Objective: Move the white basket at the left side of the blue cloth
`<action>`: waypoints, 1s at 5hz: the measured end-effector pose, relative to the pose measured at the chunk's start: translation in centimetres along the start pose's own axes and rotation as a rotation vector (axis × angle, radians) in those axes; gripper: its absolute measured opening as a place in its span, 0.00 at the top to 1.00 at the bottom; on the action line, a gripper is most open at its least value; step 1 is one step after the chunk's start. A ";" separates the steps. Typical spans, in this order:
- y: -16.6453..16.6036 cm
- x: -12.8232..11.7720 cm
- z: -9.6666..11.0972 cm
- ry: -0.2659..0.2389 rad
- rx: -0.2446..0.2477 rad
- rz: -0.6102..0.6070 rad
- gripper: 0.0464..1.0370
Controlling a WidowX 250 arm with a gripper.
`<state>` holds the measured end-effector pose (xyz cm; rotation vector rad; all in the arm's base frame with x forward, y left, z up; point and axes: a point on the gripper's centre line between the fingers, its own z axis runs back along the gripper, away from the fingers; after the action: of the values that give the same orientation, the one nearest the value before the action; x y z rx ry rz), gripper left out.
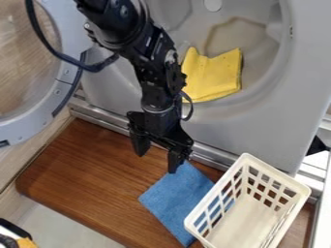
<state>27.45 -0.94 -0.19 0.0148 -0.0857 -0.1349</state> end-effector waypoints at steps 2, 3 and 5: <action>-1.2 -1.0 -0.2 -0.032 -0.048 0.034 0.04; -4.1 -0.8 1.7 -0.107 -0.114 -0.017 0.04; -8.4 0.8 -0.3 -0.042 -0.165 0.035 0.04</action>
<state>27.13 -9.36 -0.58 -0.1545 -0.1164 -0.1070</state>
